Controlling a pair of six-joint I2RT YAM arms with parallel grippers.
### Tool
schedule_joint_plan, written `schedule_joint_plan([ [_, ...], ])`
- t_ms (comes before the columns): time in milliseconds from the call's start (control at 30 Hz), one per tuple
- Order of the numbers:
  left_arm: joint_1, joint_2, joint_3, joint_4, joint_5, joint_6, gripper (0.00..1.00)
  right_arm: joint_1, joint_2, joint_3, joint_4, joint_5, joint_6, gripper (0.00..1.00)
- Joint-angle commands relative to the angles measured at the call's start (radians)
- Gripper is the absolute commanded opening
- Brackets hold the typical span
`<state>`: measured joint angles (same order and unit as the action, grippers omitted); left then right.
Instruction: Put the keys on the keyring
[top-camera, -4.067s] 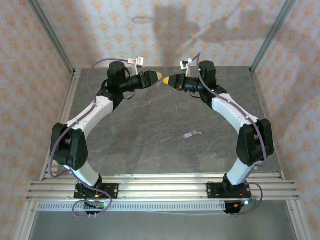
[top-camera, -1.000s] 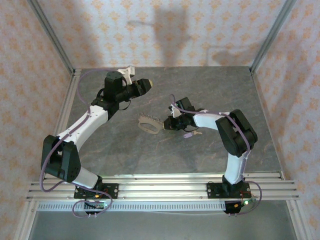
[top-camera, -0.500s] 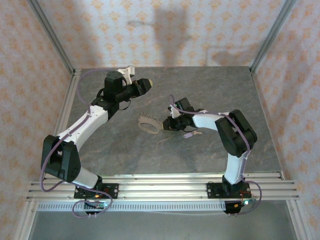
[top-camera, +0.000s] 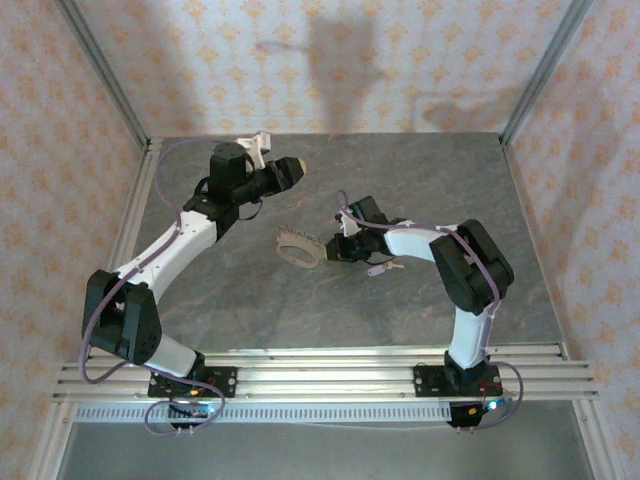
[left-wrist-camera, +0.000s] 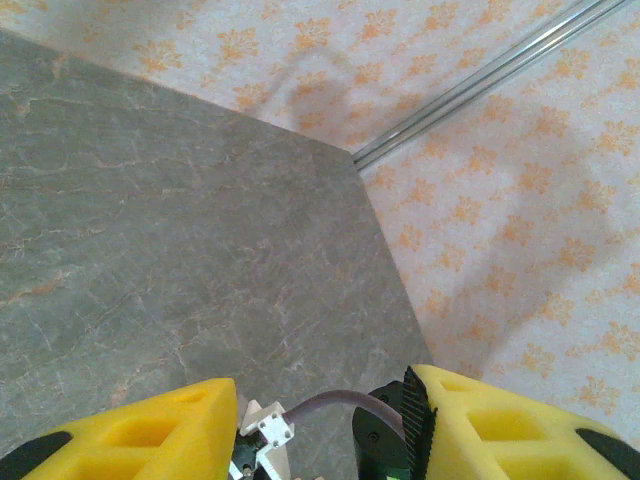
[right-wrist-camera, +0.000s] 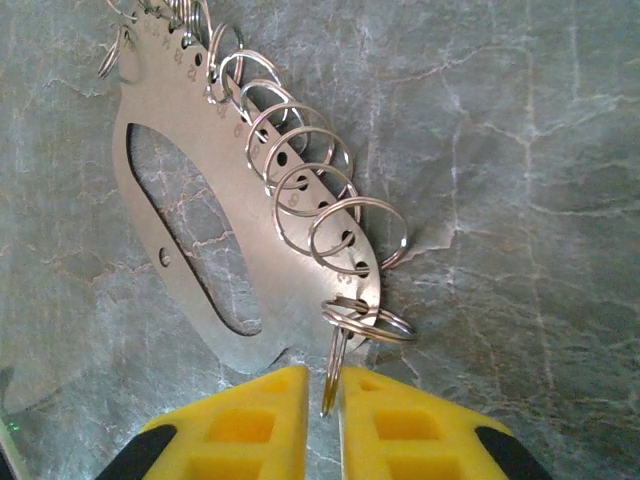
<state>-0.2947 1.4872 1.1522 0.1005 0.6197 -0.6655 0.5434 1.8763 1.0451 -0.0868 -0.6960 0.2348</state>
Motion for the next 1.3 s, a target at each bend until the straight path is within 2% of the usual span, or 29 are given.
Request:
schedule_joint_plan([
  [0,-0.008,-0.005,0.004,0.045,0.006,-0.013,0.48,0.003,-0.012,-0.010,-0.011,0.036,0.008,0.17],
  [267,-0.011,-0.005,0.004,0.044,0.005,-0.012,0.48,0.003,-0.001,-0.010,-0.007,0.041,0.010,0.15],
  [733,-0.014,-0.005,0.008,0.042,0.003,-0.012,0.48,0.003,0.004,-0.016,0.002,0.039,0.010,0.00],
  [800,-0.014,-0.006,0.008,0.042,0.003,-0.013,0.48,0.003,0.008,-0.018,0.003,0.040,0.010,0.03],
  [900,-0.015,-0.004,0.010,0.041,0.003,-0.013,0.48,0.003,0.012,-0.023,0.014,0.042,0.017,0.17],
  [1033,-0.017,-0.002,0.013,0.039,0.002,-0.010,0.49,0.003,0.016,-0.025,0.024,0.043,0.026,0.18],
  [1267,-0.017,-0.004,0.018,0.034,0.002,-0.006,0.48,0.003,0.022,-0.021,0.027,0.044,0.028,0.11],
])
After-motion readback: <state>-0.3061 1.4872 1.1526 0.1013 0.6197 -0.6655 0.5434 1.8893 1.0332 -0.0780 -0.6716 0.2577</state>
